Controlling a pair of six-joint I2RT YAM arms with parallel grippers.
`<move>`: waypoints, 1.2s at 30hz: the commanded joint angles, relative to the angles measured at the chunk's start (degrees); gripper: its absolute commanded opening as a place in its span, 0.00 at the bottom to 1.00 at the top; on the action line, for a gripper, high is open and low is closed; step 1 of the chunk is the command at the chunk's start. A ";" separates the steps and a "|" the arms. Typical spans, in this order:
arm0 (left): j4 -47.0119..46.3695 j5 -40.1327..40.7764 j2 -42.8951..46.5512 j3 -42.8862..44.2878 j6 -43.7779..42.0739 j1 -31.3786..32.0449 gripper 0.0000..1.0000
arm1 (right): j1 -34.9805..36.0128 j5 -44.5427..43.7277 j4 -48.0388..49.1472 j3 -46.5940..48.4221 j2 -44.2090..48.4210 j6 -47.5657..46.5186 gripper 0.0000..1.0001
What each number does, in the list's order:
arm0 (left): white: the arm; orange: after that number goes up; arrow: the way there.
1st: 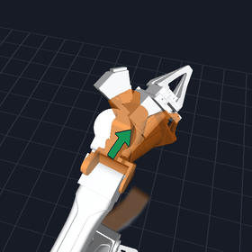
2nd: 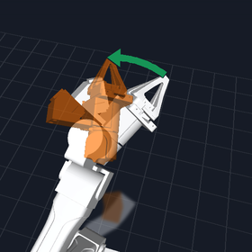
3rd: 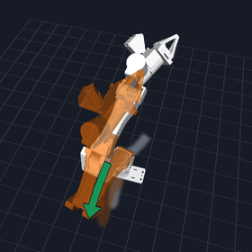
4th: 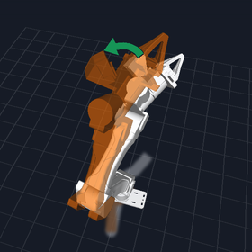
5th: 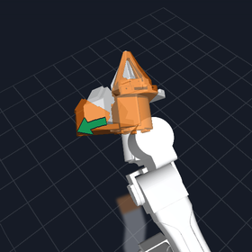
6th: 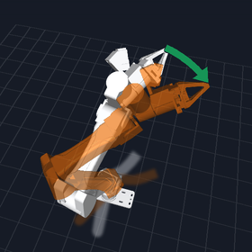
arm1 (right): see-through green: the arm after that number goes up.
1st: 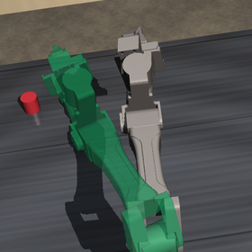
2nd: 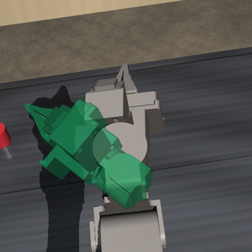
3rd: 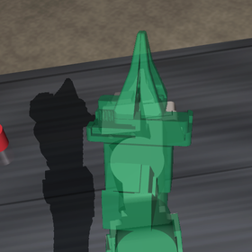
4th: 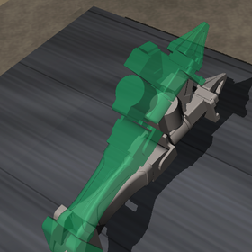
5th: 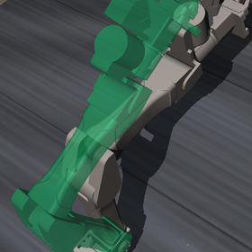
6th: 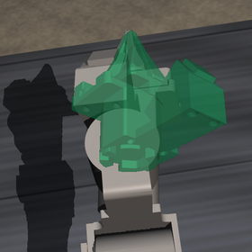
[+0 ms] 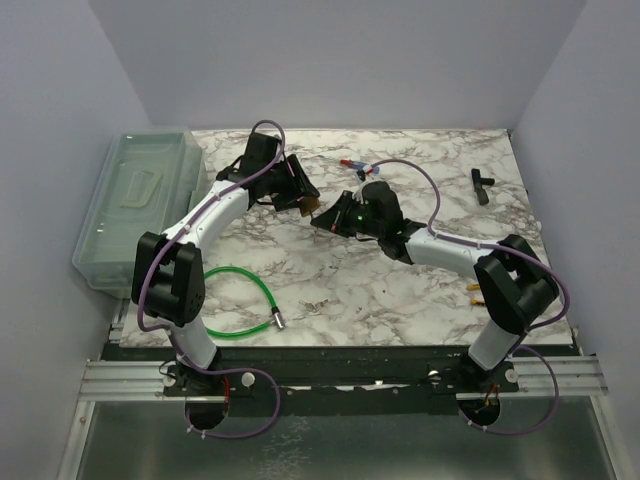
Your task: Unlock with the key
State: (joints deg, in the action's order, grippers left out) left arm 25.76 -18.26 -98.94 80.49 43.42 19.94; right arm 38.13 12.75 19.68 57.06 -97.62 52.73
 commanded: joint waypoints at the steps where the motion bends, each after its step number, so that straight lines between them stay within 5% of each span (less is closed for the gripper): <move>1: -0.79 -0.22 3.32 -0.51 0.45 0.27 0.00 | -0.69 -2.11 1.63 2.08 -1.41 1.70 0.00; 36: -1.24 3.79 6.41 -1.56 0.23 0.36 0.00 | -0.71 -7.26 -0.33 5.10 -3.74 6.51 0.00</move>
State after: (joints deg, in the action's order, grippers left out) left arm 24.91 -13.85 -96.68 79.24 43.55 20.01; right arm 38.30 11.86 18.81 60.10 -99.77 58.08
